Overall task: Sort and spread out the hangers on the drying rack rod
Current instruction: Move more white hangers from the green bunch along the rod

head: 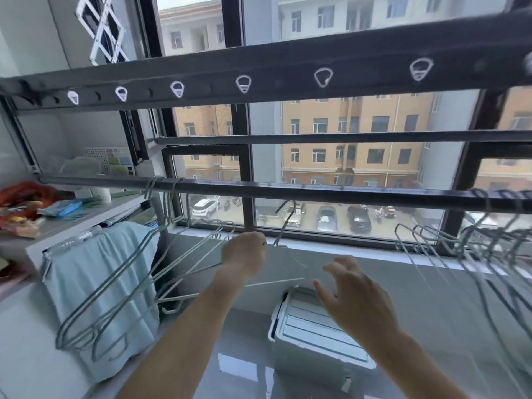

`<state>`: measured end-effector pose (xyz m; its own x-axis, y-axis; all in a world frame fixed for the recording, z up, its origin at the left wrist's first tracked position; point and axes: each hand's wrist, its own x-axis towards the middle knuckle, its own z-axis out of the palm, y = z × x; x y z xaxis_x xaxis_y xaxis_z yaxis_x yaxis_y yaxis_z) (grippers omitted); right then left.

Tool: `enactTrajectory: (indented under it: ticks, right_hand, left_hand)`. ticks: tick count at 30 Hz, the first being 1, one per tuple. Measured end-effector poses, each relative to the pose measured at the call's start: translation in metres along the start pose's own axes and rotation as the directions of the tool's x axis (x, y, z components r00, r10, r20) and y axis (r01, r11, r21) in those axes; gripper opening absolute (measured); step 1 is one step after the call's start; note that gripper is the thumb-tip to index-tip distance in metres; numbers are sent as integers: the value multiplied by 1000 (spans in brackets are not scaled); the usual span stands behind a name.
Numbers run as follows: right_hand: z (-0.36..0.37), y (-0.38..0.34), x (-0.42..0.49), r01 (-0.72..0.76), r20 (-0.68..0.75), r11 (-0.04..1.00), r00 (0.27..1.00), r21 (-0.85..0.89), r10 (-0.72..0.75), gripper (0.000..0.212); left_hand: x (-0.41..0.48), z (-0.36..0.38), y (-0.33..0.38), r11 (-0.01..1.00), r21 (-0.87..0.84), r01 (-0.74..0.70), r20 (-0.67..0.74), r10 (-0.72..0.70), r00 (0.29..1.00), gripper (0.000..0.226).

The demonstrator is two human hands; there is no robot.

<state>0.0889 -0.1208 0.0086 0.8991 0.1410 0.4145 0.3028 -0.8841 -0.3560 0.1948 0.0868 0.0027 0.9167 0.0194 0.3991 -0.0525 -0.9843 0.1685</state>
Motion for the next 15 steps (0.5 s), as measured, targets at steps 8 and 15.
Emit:
enactTrajectory:
  ticks: [8, 15]
  right_hand:
    - [21, 51, 0, -165, 111, 986, 980, 13, 163, 56]
    - [21, 56, -2, -195, 188, 947, 971, 255, 149, 50]
  left_hand:
    - [-17, 9, 36, 944, -175, -278, 48, 291, 956, 22]
    - [-16, 4, 51, 783, -303, -544, -75, 549, 832, 16]
